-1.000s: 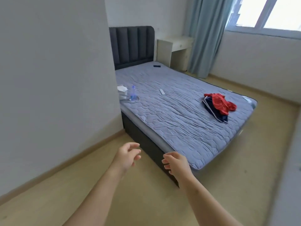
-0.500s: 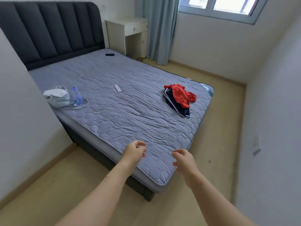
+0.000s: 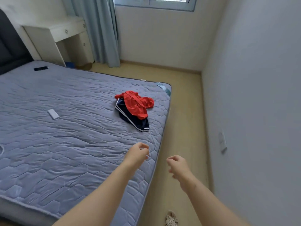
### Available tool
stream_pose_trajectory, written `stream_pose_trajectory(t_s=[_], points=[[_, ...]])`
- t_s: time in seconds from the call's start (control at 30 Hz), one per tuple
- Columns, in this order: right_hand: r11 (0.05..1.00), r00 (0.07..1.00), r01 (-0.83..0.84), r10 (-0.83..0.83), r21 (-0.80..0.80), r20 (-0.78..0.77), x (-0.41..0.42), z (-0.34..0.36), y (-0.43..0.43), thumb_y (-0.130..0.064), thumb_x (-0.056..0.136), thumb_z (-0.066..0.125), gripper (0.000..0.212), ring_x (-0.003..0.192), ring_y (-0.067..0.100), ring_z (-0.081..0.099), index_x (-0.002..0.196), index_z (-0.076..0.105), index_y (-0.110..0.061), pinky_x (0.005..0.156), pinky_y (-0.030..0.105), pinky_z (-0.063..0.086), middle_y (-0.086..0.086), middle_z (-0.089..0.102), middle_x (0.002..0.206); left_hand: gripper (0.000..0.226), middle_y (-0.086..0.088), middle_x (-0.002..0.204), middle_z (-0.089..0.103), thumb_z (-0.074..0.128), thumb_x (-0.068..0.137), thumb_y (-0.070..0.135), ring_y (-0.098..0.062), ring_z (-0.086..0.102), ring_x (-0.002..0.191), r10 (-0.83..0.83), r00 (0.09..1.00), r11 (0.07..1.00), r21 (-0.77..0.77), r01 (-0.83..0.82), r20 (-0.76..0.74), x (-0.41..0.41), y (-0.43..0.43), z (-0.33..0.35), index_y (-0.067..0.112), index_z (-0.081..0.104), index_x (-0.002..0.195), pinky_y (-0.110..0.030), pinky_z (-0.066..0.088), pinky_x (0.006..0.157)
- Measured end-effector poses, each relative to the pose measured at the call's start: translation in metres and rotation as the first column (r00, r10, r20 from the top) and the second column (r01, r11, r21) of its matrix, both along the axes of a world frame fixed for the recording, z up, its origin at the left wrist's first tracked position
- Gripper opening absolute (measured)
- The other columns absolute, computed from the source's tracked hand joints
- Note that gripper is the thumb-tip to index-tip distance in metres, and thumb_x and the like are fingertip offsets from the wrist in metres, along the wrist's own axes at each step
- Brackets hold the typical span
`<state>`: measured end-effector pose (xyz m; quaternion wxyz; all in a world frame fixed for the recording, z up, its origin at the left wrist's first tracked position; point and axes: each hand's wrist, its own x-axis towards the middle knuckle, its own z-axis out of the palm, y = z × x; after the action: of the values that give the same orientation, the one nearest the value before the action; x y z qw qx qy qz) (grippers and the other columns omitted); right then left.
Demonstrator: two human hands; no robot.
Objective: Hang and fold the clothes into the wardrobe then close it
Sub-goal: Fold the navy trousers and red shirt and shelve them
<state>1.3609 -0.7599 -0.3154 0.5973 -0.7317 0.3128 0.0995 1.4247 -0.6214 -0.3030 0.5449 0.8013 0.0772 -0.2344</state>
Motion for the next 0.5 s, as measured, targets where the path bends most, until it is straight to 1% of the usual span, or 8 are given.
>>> stream_pose_trajectory(t_s=[0.1,0.23,0.3,0.37,0.43,0.5], points=[[0.999,0.999,-0.049,0.049,-0.022,-0.019,0.061,0.007,-0.057,-0.011,0.09,0.047,0.013,0.063,0.013,0.046,0.079,0.053,-0.016,0.054,0.022,0.033,-0.001,0.051,0.071,0.019,-0.004,0.084,0.06,0.045,0.089,0.005,-0.014,0.056,0.069,0.064,0.998,0.998,0.018,-0.064,-0.027,0.052,-0.046,0.003,0.012,0.058,0.1,-0.024,0.04,0.056],[0.997,0.998,-0.067,0.067,-0.044,-0.016,0.134,0.012,-0.108,-0.011,0.09,0.047,0.017,0.064,0.014,0.047,0.075,0.051,-0.019,0.052,0.022,0.032,-0.002,0.052,0.071,0.018,-0.003,0.088,0.061,0.046,0.089,0.007,-0.015,0.059,0.075,0.084,0.995,0.996,0.043,-0.082,-0.045,0.117,-0.092,0.007,0.014,0.058,0.1,-0.026,0.042,0.061],[0.994,0.994,-0.104,0.103,-0.031,-0.045,0.166,0.009,-0.123,-0.013,0.09,0.046,0.016,0.068,0.016,0.049,0.076,0.051,-0.019,0.053,0.022,0.033,-0.002,0.053,0.072,0.016,-0.001,0.091,0.06,0.046,0.089,0.009,-0.011,0.058,0.071,0.096,0.994,0.995,0.043,-0.094,-0.049,0.146,-0.106,0.006,0.016,0.058,0.098,-0.025,0.042,0.06],[0.989,0.986,-0.146,0.143,-0.027,-0.08,0.193,0.004,-0.135,-0.014,0.091,0.047,0.015,0.069,0.016,0.05,0.078,0.052,-0.019,0.054,0.022,0.035,-0.003,0.053,0.073,0.016,0.001,0.088,0.059,0.046,0.089,0.009,-0.009,0.058,0.068,0.122,0.99,0.992,0.048,-0.118,-0.074,0.174,-0.115,0.001,0.018,0.057,0.095,-0.023,0.041,0.057],[0.984,0.98,-0.175,0.172,-0.028,-0.098,0.223,0.0,-0.148,-0.015,0.09,0.047,0.015,0.07,0.016,0.05,0.078,0.052,-0.02,0.056,0.021,0.035,-0.003,0.054,0.074,0.017,0.0,0.083,0.06,0.045,0.089,0.008,-0.011,0.057,0.067,0.157,0.982,0.987,0.041,-0.153,-0.105,0.206,-0.122,-0.004,0.019,0.057,0.094,-0.023,0.041,0.055],[0.979,0.976,-0.199,0.193,-0.052,-0.101,0.263,-0.003,-0.162,-0.014,0.09,0.047,0.014,0.07,0.015,0.049,0.079,0.053,-0.019,0.056,0.021,0.034,-0.003,0.053,0.075,0.018,-0.002,0.081,0.061,0.045,0.088,0.007,-0.014,0.057,0.068,0.187,0.977,0.982,0.029,-0.185,-0.104,0.243,-0.128,-0.011,0.018,0.057,0.093,-0.023,0.04,0.054]])
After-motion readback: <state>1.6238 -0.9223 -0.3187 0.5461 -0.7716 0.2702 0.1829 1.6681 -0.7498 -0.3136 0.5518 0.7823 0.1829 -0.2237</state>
